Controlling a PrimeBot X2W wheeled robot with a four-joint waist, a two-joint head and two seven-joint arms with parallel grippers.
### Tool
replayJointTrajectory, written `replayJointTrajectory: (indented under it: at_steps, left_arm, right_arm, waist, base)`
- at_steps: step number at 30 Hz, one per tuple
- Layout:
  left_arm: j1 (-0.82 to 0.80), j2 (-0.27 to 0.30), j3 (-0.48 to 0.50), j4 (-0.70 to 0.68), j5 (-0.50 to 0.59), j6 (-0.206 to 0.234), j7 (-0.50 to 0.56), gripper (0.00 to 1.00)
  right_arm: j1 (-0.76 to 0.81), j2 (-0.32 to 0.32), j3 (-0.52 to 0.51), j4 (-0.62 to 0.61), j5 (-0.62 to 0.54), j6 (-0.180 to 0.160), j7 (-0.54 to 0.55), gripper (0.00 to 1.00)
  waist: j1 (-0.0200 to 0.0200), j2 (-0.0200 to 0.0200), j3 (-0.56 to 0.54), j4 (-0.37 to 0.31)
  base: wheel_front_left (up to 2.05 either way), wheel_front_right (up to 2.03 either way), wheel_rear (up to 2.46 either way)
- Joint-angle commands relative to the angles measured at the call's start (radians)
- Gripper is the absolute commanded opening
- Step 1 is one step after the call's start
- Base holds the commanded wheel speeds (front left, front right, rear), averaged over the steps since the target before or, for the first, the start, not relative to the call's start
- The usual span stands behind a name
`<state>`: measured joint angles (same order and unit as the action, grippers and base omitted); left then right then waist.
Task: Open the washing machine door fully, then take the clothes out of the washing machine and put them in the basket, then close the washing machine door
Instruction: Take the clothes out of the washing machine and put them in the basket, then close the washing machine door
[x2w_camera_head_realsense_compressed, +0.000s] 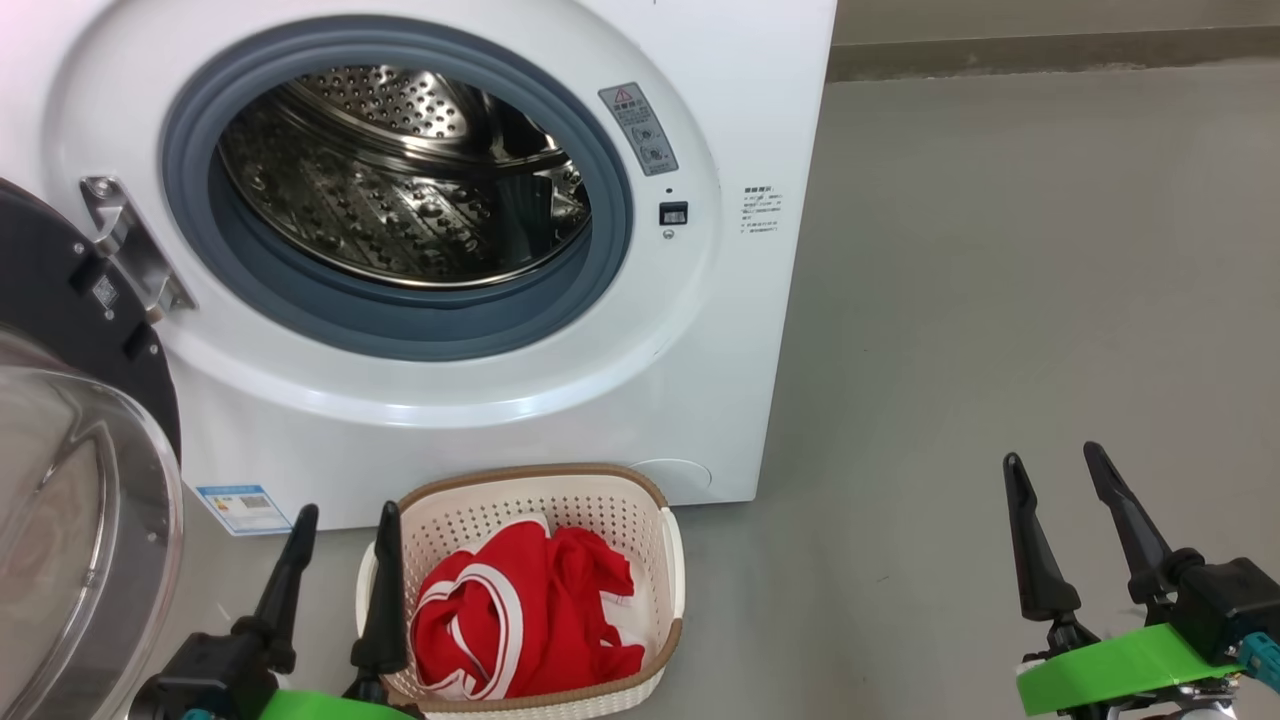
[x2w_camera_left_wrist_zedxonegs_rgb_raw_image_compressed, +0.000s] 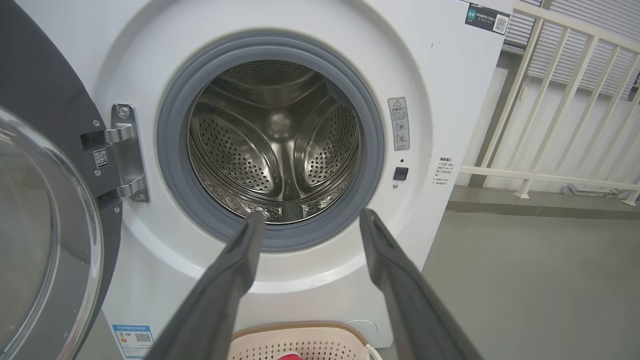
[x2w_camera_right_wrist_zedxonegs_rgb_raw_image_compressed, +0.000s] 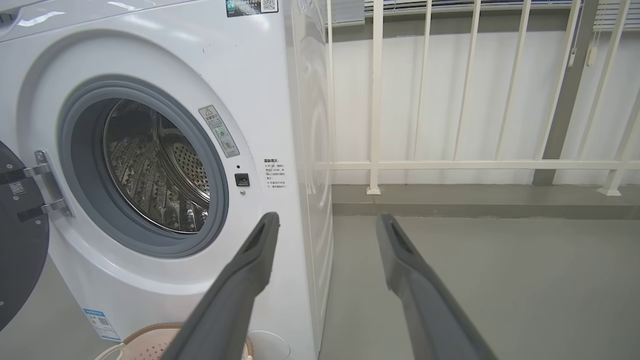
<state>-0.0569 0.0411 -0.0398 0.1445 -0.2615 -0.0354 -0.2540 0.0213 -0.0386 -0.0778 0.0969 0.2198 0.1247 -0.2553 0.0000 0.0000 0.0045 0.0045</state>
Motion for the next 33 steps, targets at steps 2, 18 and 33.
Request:
replayJointTrajectory:
  at_steps: [2,18,33]
  left_arm:
    - [-0.009,0.009,0.035,-0.025,0.018,0.009,-0.008,1.0]
    - [-0.004,0.009,0.033,-0.015,0.032,0.009,-0.008,1.0]
    - [-0.004,0.018,0.024,-0.014,0.088,0.035,-0.008,1.0]
  right_arm:
    - [-0.001,-0.012,0.024,-0.023,0.001,0.006,-0.006,1.0]
    - [0.007,-0.012,0.019,-0.023,-0.003,0.006,-0.006,1.0]
    - [0.005,-0.012,0.023,-0.02,-0.001,0.006,-0.006,1.0]
  waist:
    - [0.0,0.0,-0.004,-0.001]
    - [0.0,0.0,-0.012,-0.003]
    - [0.0,0.0,-0.011,-0.002]
  base:
    - [-0.14,0.14,0.0]
    - [-1.02,1.02,0.0]
    - [-0.12,0.12,0.0]
